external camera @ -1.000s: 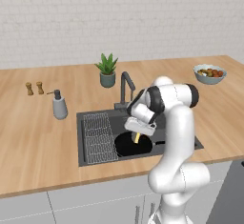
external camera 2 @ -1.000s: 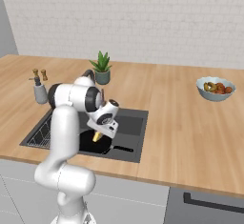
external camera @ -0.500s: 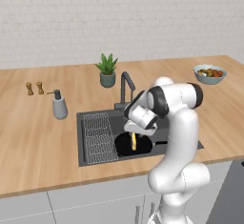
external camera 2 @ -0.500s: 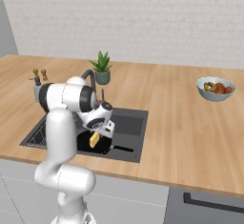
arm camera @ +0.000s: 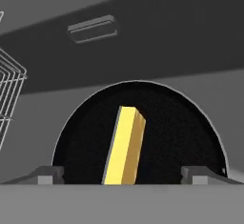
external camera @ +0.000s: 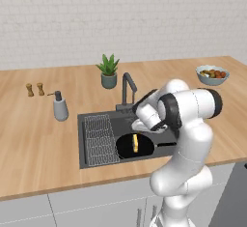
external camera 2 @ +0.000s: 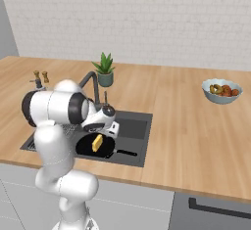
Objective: Pick the pan and sponge and place them into the sink. Then turn on the water.
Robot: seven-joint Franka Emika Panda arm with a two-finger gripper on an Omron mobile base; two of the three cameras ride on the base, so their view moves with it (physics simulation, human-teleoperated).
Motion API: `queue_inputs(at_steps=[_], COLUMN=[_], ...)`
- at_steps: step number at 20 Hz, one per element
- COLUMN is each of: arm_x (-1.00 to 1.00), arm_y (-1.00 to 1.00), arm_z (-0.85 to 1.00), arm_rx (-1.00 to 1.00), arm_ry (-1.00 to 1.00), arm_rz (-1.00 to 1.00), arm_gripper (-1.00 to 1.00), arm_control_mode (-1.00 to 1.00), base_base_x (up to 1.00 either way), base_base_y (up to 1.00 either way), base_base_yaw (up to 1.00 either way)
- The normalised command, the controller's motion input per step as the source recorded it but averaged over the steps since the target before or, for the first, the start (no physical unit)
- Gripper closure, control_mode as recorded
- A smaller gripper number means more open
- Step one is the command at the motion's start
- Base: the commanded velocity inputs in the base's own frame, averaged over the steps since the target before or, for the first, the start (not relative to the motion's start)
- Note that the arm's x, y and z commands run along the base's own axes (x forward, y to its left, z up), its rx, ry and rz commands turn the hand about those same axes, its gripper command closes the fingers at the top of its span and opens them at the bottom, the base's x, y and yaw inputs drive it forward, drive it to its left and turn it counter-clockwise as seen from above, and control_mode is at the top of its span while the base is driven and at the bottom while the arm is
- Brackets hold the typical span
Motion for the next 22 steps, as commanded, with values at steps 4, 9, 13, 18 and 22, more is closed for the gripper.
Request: queue_inputs(at_steps=[4,9,13,18,22], arm_x=[-0.31,-0.12,0.0,0.0,0.0], arm_y=[-0.28,-0.17,-0.11,-0.26,-0.25], arm_z=[0.81,0.96,1.0,0.99,0.81], arm_rx=[0.0,0.0,0.0,0.0,-0.03], arm_ry=[-0.14,-0.03,0.0,0.0,-0.08], arm_rz=[0.0,0.0,0.0,0.06,0.13], arm_gripper=[-1.0,-1.0,-1.0,-1.0,-1.0], arm_control_mode=[-1.0,-1.0,-1.0,-1.0,-1.0], base_base_x=[0.0,0.0,0.0,0.0,0.0], base_base_y=[0.0,0.0,0.0,0.0,0.0], base_base_yaw=[0.0,0.0,0.0,0.0,0.0])
